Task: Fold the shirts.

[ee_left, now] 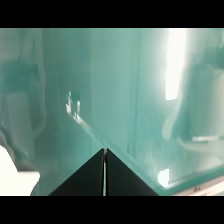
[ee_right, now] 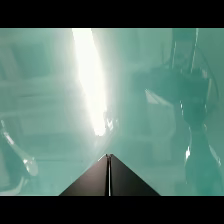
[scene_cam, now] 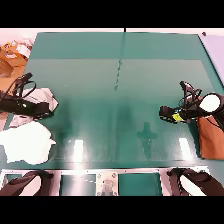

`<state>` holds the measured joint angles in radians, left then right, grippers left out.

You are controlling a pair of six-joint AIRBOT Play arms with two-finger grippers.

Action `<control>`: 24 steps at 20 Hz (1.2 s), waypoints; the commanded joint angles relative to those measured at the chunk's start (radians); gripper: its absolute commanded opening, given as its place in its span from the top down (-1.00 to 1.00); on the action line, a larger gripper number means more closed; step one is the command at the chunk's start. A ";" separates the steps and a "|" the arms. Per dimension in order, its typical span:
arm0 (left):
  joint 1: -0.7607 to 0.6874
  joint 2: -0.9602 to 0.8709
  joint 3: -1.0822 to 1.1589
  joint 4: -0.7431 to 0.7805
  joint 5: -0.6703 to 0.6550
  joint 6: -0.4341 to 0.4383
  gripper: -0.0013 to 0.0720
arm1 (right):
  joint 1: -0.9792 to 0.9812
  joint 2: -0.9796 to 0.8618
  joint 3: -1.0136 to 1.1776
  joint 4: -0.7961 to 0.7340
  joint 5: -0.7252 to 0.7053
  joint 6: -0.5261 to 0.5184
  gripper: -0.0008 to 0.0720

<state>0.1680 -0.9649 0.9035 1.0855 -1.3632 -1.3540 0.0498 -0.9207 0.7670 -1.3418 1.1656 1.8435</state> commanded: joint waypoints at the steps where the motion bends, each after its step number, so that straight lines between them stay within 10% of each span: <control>1: 0.000 0.001 0.000 -0.025 0.094 0.000 0.90 | 0.001 0.000 0.000 0.000 -0.049 0.000 0.94; 6: 0.000 0.000 0.000 -0.063 0.150 -0.010 0.90 | 0.001 0.000 -0.002 0.000 -0.132 0.000 0.94; 7: 0.000 0.000 0.000 0.000 0.180 -0.055 0.66 | 0.001 0.000 -0.002 0.000 -0.159 -0.006 0.94; 8: 0.000 0.000 0.002 0.100 0.214 -0.125 -0.59 | 0.000 0.000 -0.002 0.000 -0.179 -0.021 0.94; 9: 0.000 0.000 0.003 0.248 0.261 -0.233 -0.98 | 0.000 0.000 -0.002 0.000 -0.188 -0.024 0.94; 12: 0.010 -0.035 0.002 0.558 0.367 -0.271 -0.98 | 0.000 0.000 -0.002 0.000 -0.221 -0.023 0.94; 24: 0.117 -0.354 0.084 0.736 0.628 -0.249 -0.98 | 0.000 0.000 -0.002 -0.001 -0.272 -0.023 0.94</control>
<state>0.2691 -1.2854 0.9710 1.7599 -0.7788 -1.6184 0.0498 -0.9207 0.7658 -1.3422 0.9009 1.8210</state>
